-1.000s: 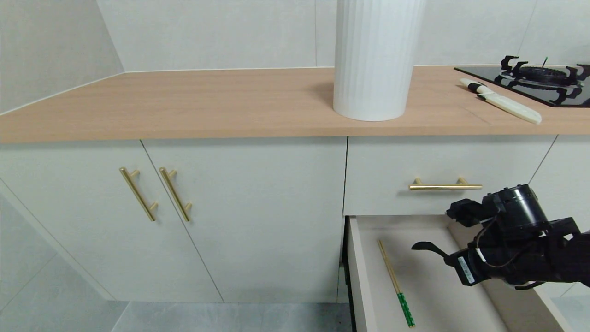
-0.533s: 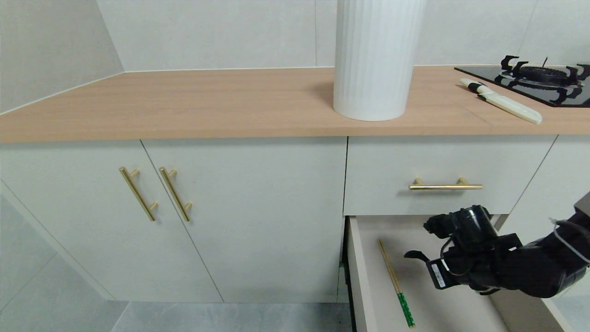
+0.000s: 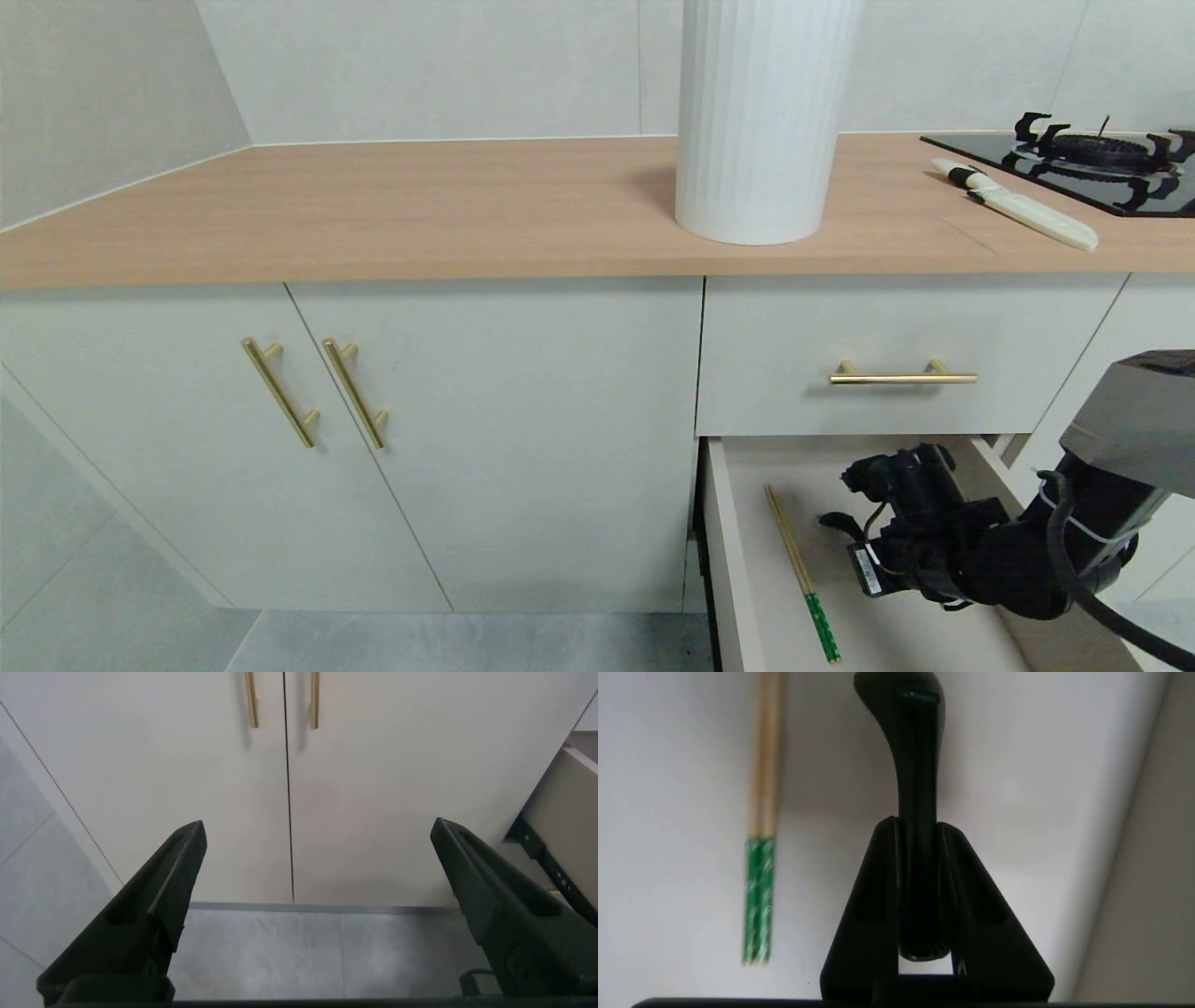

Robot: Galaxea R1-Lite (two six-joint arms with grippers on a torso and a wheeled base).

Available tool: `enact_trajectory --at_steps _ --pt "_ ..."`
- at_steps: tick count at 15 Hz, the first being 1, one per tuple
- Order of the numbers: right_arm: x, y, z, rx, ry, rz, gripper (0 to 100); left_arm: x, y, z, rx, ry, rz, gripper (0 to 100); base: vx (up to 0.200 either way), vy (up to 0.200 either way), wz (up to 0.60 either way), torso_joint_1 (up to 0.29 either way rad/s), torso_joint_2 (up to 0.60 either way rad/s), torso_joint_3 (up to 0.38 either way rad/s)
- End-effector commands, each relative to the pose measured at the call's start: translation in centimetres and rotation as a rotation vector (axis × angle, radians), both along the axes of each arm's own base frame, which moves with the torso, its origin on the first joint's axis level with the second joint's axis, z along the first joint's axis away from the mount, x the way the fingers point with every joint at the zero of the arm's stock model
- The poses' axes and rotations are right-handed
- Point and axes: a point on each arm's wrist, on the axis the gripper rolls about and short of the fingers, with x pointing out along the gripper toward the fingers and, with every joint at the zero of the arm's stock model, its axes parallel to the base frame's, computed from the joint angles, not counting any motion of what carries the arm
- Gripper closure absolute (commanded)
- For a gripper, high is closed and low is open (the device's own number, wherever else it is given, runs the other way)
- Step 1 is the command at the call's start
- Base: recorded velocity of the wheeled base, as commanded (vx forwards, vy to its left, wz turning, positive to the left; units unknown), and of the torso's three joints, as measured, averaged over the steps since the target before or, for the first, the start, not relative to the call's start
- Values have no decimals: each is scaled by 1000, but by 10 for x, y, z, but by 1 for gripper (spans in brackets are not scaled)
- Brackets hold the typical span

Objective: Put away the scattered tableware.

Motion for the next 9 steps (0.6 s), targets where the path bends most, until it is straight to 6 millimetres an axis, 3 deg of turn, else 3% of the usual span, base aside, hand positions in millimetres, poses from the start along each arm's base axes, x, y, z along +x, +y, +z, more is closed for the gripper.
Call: enact_trajectory --at_steps 1,7,8,9 --pt "-1 0 -8 -10 24 -1 100 0 0 0 0 0 0 0 0 0 0 0 0 0" --pt "-2 -1 -6 -10 22 -1 100 0 0 0 0 0 0 0 0 0 0 0 0 0" --pt "-2 -1 -6 -10 22 -1 0 0 0 0 0 0 0 0 0 0 0 0 0 0" --pt "-2 -1 -5 -9 19 -1 0 0 0 0 0 0 0 0 0 0 0 0 0 0"
